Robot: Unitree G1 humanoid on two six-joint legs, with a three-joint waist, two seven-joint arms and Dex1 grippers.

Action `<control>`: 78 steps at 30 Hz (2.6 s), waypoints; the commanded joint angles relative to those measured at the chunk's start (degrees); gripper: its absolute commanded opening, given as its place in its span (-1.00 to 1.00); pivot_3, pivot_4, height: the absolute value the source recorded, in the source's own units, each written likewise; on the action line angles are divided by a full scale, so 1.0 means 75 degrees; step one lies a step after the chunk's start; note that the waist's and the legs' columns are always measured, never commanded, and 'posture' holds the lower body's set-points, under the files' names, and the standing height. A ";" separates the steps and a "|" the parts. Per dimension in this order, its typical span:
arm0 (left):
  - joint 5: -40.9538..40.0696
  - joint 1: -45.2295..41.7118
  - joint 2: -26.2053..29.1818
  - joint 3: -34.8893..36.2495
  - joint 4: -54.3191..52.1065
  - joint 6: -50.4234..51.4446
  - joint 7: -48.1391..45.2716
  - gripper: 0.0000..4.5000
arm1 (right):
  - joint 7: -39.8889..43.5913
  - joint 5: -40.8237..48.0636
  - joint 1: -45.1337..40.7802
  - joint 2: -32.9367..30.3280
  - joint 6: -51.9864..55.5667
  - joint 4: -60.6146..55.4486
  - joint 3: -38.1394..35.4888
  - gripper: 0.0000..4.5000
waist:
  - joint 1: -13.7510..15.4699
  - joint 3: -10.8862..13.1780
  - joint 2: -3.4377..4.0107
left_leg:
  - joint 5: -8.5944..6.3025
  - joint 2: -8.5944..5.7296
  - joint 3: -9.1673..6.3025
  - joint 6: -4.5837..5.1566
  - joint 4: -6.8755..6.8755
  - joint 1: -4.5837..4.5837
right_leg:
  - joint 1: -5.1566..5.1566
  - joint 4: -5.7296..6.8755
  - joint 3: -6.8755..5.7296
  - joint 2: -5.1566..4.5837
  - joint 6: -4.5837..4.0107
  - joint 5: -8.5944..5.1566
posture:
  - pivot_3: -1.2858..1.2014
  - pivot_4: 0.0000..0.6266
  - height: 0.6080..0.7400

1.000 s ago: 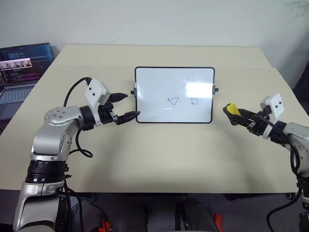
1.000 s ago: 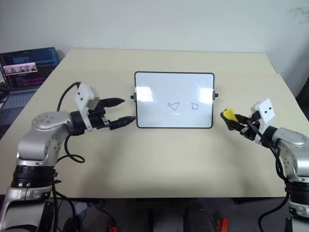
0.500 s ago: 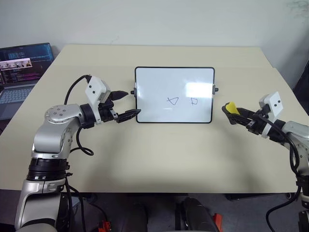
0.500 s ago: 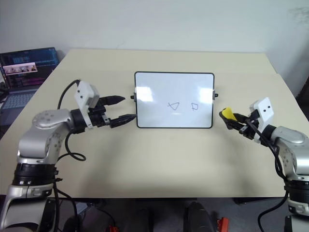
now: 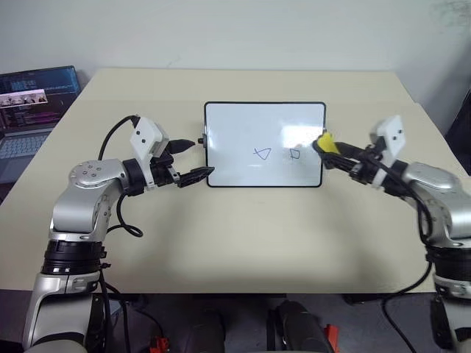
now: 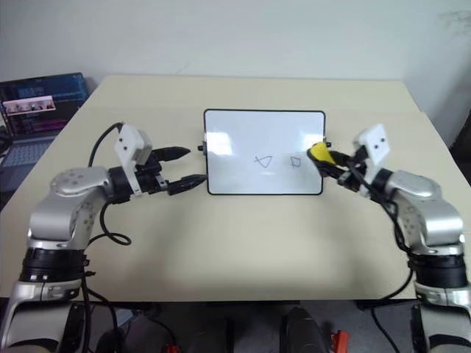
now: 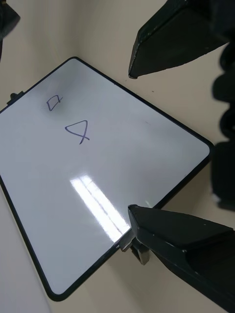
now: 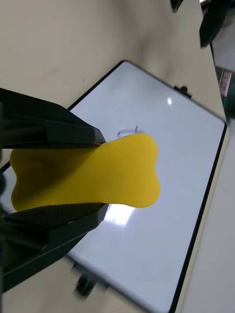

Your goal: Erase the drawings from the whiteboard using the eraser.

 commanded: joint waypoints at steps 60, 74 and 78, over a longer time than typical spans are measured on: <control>-0.0153 0.0277 0.0119 0.0147 -0.0698 0.0075 0.0189 1.00 | -0.0572 -0.5200 -0.3161 0.2763 -0.0913 0.4632 0.3518 -0.51 | -0.0064 -0.0010 -0.0012 | 0.0007 -0.0001 0.0026 0.0002 0.0002 0.0088 | 0.0025 0.0099 0.0040 0.0007 -0.0002 0.0000 | 0.03 -0.52 1.00; -0.0099 0.0122 0.0070 0.0055 -0.0528 0.0008 0.0130 1.00 | -0.1336 -0.5462 -0.3422 0.2554 -0.1008 0.4948 0.3231 -0.51 | -0.0049 -0.0010 -0.0013 | 0.0010 -0.0001 0.0024 -0.0001 0.0003 0.0089 | 0.0028 0.0097 0.0037 0.0007 -0.0001 0.0000 | 0.03 -0.52 1.00; -0.0084 0.0100 0.0058 0.0040 -0.0499 -0.0008 0.0126 1.00 | -0.1742 -0.5403 -0.3741 0.2429 -0.1333 0.5480 0.3023 -0.51 | -0.0023 -0.0010 -0.0013 | 0.0033 -0.0001 0.0022 -0.0011 0.0002 0.0090 | 0.0029 0.0096 0.0037 0.0007 -0.0001 0.0002 | 0.03 -0.52 1.00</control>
